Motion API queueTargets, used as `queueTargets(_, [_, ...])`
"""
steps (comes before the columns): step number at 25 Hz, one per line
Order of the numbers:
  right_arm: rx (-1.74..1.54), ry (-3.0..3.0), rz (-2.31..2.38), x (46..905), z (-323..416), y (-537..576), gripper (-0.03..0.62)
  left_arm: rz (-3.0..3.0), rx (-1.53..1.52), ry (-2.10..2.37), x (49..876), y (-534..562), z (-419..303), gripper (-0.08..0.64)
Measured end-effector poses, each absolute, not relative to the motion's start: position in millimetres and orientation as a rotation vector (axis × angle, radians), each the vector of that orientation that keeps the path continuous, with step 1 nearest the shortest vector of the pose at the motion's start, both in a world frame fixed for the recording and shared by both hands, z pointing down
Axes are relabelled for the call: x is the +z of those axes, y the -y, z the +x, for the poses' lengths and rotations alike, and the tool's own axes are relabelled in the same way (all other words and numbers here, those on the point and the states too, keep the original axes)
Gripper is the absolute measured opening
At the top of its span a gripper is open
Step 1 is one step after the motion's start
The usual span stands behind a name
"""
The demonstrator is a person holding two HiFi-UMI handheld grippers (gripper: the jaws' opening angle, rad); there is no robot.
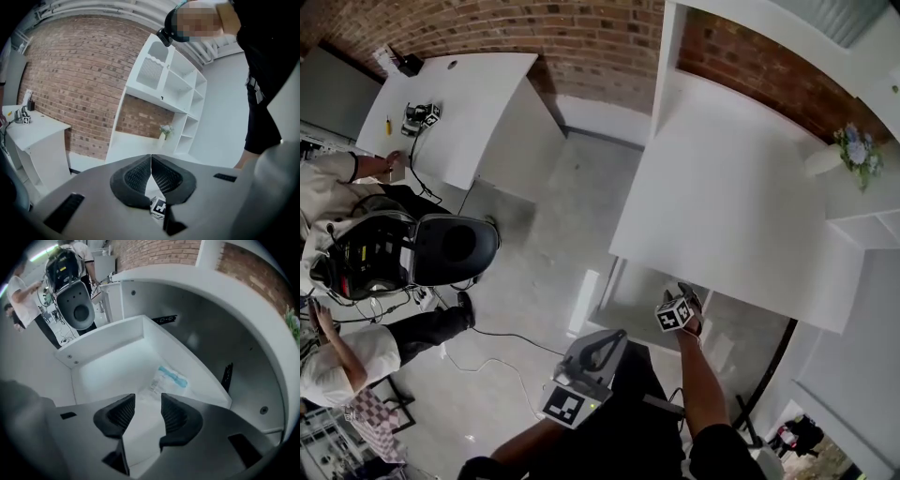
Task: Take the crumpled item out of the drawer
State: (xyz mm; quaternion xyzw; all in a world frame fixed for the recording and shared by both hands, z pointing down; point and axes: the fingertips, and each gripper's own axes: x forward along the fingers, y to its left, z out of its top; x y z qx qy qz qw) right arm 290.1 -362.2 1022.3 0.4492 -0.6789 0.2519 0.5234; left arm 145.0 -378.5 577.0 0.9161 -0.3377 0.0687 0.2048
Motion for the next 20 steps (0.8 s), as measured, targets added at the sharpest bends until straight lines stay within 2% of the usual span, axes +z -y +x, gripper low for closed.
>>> queueTargets(14, [0.683,1.564,1.054,1085,296,373,0.179,2.487,0.234,0.992,614,386,133,0.026])
queueTargets(20, [0.746,1.552,0.985,1088,285,367,0.066,2.486,0.242,1.005,616,379,126,0.026])
